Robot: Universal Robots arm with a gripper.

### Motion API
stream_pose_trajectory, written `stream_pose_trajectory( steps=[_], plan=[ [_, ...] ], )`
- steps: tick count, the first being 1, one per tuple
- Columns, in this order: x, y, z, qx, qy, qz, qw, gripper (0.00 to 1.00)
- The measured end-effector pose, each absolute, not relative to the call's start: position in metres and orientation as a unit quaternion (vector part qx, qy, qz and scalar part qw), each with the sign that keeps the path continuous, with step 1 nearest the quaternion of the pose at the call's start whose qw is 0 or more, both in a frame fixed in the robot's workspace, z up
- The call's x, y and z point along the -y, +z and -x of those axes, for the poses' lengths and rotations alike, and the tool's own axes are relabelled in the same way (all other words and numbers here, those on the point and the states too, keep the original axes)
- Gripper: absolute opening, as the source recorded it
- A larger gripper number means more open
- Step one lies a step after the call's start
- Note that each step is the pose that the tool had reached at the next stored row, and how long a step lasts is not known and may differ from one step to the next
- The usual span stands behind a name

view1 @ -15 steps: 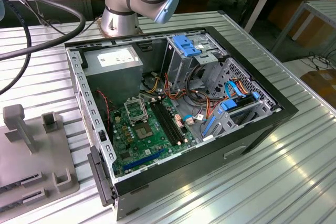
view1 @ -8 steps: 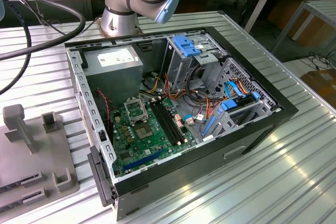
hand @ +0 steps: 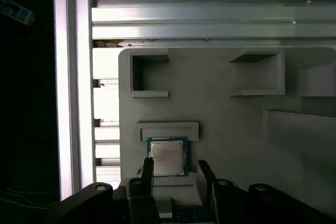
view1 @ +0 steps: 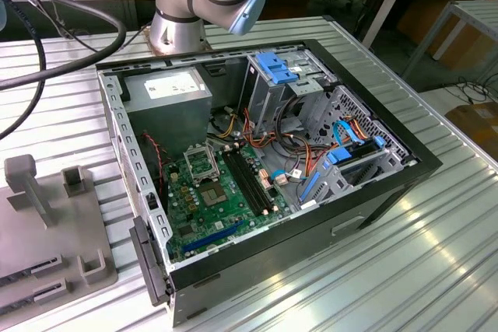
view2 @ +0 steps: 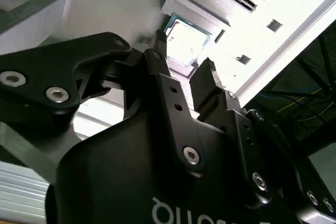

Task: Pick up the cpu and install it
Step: 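Reach for the cpu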

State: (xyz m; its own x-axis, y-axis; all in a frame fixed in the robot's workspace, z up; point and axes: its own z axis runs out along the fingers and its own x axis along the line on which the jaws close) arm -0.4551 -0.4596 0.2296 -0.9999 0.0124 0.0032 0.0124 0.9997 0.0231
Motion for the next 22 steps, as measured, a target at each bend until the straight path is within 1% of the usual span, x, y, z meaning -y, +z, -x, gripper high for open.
stream_pose_trajectory(
  steps=[1,2,3,5,8,22],
  plan=[
    [0.459,0.225,0.455,1.0,-0.011,0.006,0.002,0.47],
    [0.458,0.211,0.457,1.0,-0.009,0.006,0.002,0.6],
    [0.458,0.209,0.457,1.0,-0.008,0.006,0.002,0.67],
    [0.458,0.199,0.457,1.0,-0.008,0.006,0.002,0.67],
    [0.456,0.199,0.457,1.0,0.003,0.006,0.001,0.67],
    [0.453,0.197,0.457,1.0,0.003,0.006,0.002,0.67]
  ],
)
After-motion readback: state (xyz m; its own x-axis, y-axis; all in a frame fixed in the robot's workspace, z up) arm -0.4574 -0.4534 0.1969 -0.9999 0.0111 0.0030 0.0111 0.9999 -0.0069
